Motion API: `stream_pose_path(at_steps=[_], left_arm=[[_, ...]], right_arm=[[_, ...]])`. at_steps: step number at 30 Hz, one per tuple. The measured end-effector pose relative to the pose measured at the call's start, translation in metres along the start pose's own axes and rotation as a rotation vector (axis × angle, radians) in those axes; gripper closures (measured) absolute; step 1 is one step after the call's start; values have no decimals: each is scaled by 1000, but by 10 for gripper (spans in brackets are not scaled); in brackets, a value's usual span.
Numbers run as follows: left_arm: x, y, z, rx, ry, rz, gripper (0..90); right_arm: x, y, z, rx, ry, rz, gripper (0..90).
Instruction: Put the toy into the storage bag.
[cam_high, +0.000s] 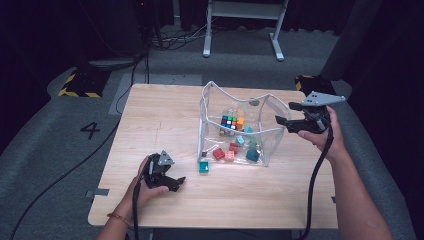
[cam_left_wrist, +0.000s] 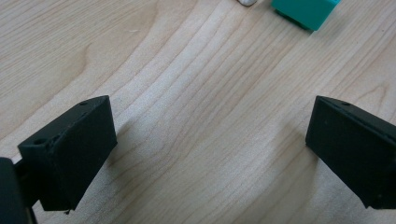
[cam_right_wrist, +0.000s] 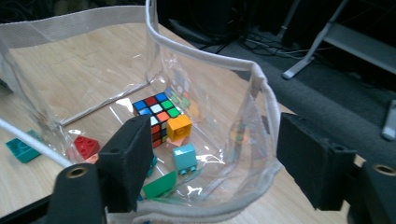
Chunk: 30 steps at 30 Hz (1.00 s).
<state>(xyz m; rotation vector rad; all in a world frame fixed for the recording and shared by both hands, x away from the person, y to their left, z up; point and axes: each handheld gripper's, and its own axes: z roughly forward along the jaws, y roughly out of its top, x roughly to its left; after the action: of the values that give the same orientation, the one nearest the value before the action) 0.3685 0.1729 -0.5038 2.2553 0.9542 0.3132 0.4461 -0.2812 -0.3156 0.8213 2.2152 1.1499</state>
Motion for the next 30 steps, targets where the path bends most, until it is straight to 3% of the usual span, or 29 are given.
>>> stream_pose_path(at_steps=[4, 16, 19, 23, 30], left_arm=[[0, 0, 0, 0, 0, 0, 19], [0, 0, 0, 0, 0, 1, 19], [0, 0, 0, 0, -2, -1, 19], [0, 0, 0, 0, 0, 1, 19], [0, 0, 0, 0, 0, 0, 18]], right_arm=[[3, -4, -10, -28, -25, 14, 244], [18, -23, -38, -106, -47, 0, 234], [19, -30, -45, -120, -44, 17, 237], [23, -40, -49, -123, -46, 7, 237], [34, -59, -49, -127, -32, 30, 240]])
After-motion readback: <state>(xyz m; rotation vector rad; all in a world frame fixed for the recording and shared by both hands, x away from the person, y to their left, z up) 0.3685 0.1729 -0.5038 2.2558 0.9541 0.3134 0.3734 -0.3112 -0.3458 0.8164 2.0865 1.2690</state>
